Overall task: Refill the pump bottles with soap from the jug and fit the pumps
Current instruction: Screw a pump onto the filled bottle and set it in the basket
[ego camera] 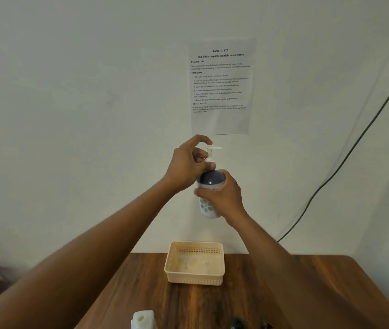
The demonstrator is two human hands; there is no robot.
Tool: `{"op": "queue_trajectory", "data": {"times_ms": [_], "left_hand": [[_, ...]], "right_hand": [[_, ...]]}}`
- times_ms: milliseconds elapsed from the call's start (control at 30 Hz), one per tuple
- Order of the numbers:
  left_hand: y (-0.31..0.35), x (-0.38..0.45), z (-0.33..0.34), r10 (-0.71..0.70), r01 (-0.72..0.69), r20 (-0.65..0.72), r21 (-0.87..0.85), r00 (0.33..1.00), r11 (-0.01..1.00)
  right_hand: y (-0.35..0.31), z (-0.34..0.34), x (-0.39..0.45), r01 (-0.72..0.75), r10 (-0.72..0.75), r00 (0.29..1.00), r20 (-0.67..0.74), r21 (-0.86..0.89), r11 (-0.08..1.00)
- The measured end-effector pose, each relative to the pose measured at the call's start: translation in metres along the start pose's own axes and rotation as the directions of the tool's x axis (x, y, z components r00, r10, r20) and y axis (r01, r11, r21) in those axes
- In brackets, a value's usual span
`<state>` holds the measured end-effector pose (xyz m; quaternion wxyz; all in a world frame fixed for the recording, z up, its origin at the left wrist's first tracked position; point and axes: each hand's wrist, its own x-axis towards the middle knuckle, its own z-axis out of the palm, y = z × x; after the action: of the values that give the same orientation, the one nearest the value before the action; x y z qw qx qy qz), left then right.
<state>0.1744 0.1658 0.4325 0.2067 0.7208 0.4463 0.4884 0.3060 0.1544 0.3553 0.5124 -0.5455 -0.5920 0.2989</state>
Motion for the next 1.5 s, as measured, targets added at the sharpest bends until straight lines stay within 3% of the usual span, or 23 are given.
{"op": "queue_trajectory", "data": {"times_ms": [333,533,633,767,833,1033,1133,1333,1400,1500], "left_hand": [[-0.007,-0.006,0.010,-0.052,0.054,0.021,-0.125,0.998,0.991],[-0.001,-0.002,0.018,-0.087,0.078,-0.079,-0.114,0.993,0.990],[0.002,0.003,0.011,-0.115,0.114,0.007,-0.174,0.993,0.978],[0.004,0.010,0.000,-0.090,0.159,0.268,-0.247,0.959,0.956],[0.003,0.013,-0.001,-0.085,0.186,0.317,-0.303,0.945,0.935],[0.008,0.005,0.015,-0.102,0.105,0.026,-0.228,0.994,0.968],[0.009,0.008,0.011,-0.098,0.110,0.057,-0.259,0.994,0.960],[0.013,0.011,0.003,-0.062,0.168,0.311,-0.325,0.948,0.931],[0.014,0.012,0.004,-0.081,0.169,0.285,-0.299,0.955,0.939],[0.018,0.009,0.013,-0.084,0.102,0.102,-0.186,0.991,0.977]], "right_hand": [[0.002,-0.006,0.000,-0.001,0.002,1.000,-0.026,0.031,1.000],[-0.001,-0.006,0.001,0.006,-0.005,0.999,-0.032,0.024,1.000],[0.000,-0.008,0.001,0.004,-0.002,0.999,-0.033,0.034,0.999],[0.004,-0.012,0.001,0.000,0.003,0.999,-0.051,0.065,0.998],[0.002,-0.013,0.002,0.007,-0.003,0.999,-0.051,0.072,0.997],[-0.007,-0.014,0.004,0.043,-0.041,0.998,-0.040,0.048,0.998],[-0.007,-0.019,0.003,0.037,-0.035,0.998,-0.043,0.052,0.998],[-0.006,-0.025,0.002,0.046,-0.045,0.998,-0.040,0.045,0.998],[-0.008,-0.026,0.003,0.043,-0.041,0.998,-0.047,0.046,0.998],[-0.009,-0.027,0.003,0.048,-0.046,0.998,-0.052,0.041,0.998]]}}
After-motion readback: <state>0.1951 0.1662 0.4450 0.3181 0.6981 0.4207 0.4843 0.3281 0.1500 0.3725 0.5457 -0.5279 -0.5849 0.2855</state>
